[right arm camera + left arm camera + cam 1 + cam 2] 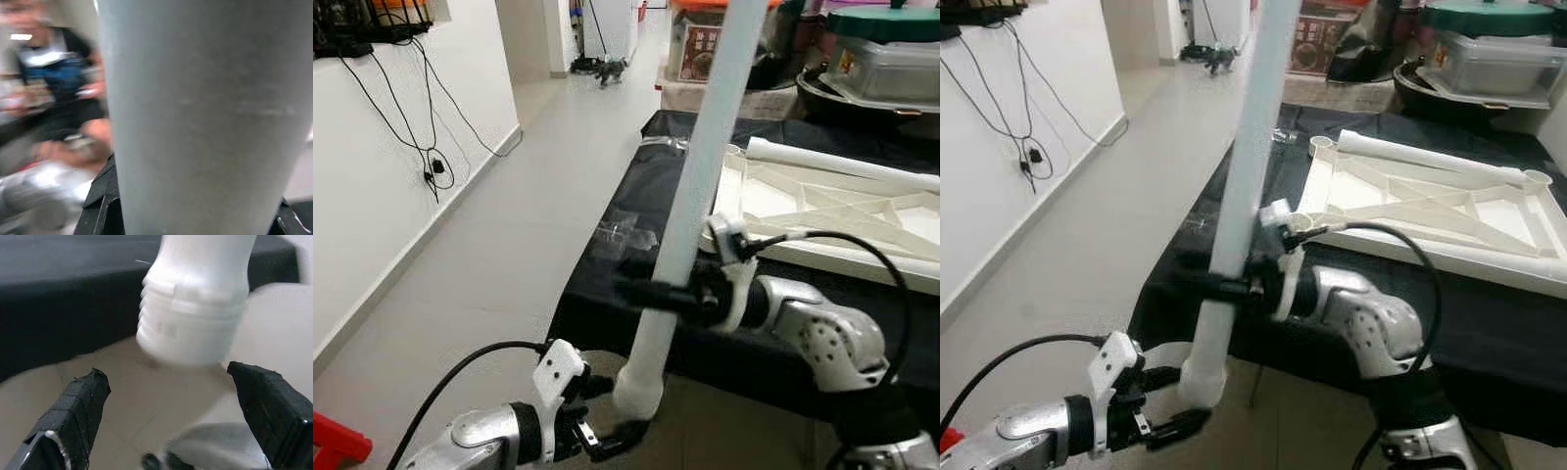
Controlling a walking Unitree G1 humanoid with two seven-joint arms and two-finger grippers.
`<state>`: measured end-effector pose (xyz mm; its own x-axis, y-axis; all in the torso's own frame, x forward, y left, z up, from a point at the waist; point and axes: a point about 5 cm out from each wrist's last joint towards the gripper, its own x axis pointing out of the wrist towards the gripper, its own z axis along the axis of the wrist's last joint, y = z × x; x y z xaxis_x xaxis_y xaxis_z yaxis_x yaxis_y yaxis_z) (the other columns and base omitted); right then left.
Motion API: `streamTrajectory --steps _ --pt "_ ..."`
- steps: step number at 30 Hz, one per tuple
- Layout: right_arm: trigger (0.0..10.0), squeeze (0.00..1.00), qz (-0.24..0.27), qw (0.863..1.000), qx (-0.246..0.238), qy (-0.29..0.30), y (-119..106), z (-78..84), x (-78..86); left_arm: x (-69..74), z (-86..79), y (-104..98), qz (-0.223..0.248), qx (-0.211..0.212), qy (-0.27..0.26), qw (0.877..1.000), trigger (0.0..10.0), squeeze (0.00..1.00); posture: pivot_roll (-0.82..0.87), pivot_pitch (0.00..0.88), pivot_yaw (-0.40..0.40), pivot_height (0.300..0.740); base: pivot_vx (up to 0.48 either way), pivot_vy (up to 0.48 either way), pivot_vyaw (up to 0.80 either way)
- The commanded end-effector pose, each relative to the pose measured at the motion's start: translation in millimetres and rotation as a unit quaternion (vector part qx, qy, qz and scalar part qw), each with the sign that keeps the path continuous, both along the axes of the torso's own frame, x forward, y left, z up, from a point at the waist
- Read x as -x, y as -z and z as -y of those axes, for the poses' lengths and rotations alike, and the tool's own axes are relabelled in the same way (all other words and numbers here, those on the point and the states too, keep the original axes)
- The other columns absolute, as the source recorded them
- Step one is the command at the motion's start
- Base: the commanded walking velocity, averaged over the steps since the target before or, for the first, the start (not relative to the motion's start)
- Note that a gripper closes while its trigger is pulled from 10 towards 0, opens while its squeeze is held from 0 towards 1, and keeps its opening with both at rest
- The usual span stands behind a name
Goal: Building children table
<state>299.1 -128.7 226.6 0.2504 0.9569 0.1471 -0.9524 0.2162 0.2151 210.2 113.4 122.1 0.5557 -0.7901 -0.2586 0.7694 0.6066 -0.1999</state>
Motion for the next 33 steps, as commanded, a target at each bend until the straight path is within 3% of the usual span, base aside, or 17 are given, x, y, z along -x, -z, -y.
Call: streamTrajectory --steps 1,3,4,5,6,7,8,9,10,11,12,13,14,15,18,28,33 --pt "0.0 0.00 0.021 0.997 0.001 0.074 -5.6 14.9 -11.6 -4.9 -7.9 -0.3 0.020 -0.011 -0.058 0.998 10.0 0.00 0.11 0.054 -0.041 0.740 0.000 0.000 0.00" --pt "0.0 0.00 0.027 0.994 0.002 0.107 -6.6 20.4 -16.9 -6.7 -10.4 -1.2 0.028 -0.012 -0.084 0.996 10.0 0.00 0.11 0.054 -0.041 0.740 0.000 0.000 0.00" --pt "0.0 0.00 0.044 0.973 0.002 0.227 -10.6 34.2 -35.0 -15.9 -19.9 -7.2 0.064 -0.019 -0.166 0.984 10.0 0.00 0.11 0.043 -0.042 0.740 0.000 0.000 0.00" --pt "0.0 0.00 0.069 0.938 0.005 0.340 -15.2 46.8 -48.0 -21.9 -28.2 -13.3 0.090 -0.012 -0.233 0.968 10.0 0.00 0.11 0.039 -0.046 0.740 0.000 0.000 0.00" --pt "0.0 0.00 0.069 0.938 0.005 0.340 -15.2 46.8 -48.0 -21.9 -28.2 -13.3 0.090 -0.012 -0.233 0.968 10.0 0.00 0.11 0.039 -0.046 0.740 0.000 0.000 0.00" --pt "0.0 0.00 0.085 0.902 -0.002 0.424 -19.3 54.9 -54.9 -26.2 -36.9 -18.0 0.110 -0.006 -0.292 0.950 10.0 0.00 0.11 0.037 -0.048 0.740 0.000 0.000 0.00" --pt "0.0 0.00 0.085 0.902 -0.002 0.424 -19.3 54.9 -54.9 -26.2 -36.9 -18.0 0.110 -0.006 -0.292 0.950 10.0 0.00 0.11 0.037 -0.048 0.740 0.000 0.000 0.00" --pt "0.0 0.00 0.103 0.867 0.000 0.487 -22.7 59.9 -58.3 -28.3 -42.9 -21.1 0.122 -0.001 -0.331 0.936 10.0 0.00 0.11 0.033 -0.049 0.740 0.311 -0.247 0.00" --pt "0.0 0.00 0.115 0.851 -0.006 0.513 -24.8 58.5 -57.7 -29.5 -45.1 -21.9 0.126 0.003 -0.347 0.929 10.0 0.00 0.11 0.031 -0.052 0.740 0.349 -0.326 0.00" --pt "0.0 0.00 0.115 0.851 -0.006 0.513 -24.8 58.5 -57.7 -29.5 -45.1 -21.9 0.126 0.003 -0.347 0.929 10.0 0.00 0.11 0.031 -0.052 0.740 0.349 -0.326 0.00" --pt "3.4 0.00 0.121 0.840 -0.007 0.529 -24.8 53.7 -57.5 -31.1 -46.3 -22.8 0.132 -0.002 -0.359 0.924 10.0 0.00 0.11 0.026 -0.054 0.740 0.356 -0.319 0.00" --pt "3.4 0.00 0.125 0.835 -0.007 0.537 -24.6 50.2 -57.4 -32.1 -46.5 -23.3 0.135 -0.005 -0.365 0.921 10.0 0.00 0.11 0.026 -0.055 0.740 0.356 -0.319 0.00" --pt "3.4 0.00 0.125 0.835 -0.007 0.537 -24.6 50.2 -57.4 -32.1 -46.5 -23.3 0.135 -0.005 -0.365 0.921 10.0 0.00 0.11 0.026 -0.055 0.740 0.356 -0.319 0.00" --pt "10.0 0.00 0.122 0.835 -0.013 0.537 -23.3 44.4 -57.9 -32.9 -45.3 -24.2 0.139 -0.002 -0.365 0.920 10.0 0.00 0.12 0.023 -0.056 0.740 0.382 -0.285 0.00" --pt "10.0 0.00 0.128 0.840 -0.023 0.526 -22.4 29.4 -60.2 -35.4 -45.9 -27.3 0.147 0.002 -0.369 0.917 10.0 0.00 0.12 0.020 -0.059 0.740 0.425 0.000 0.00" --pt "10.0 0.00 0.146 0.830 -0.040 0.536 -27.7 18.7 -66.1 -39.2 -49.2 -27.5 0.152 0.003 -0.391 0.908 10.0 0.00 0.12 0.013 -0.062 0.740 0.425 -0.075 0.00" --pt "10.0 0.00 0.153 0.826 -0.050 0.539 -33.4 14.1 -68.3 -42.1 -50.3 -28.2 0.147 0.010 -0.409 0.901 10.0 0.00 0.11 0.011 -0.061 0.740 0.000 0.000 0.00"
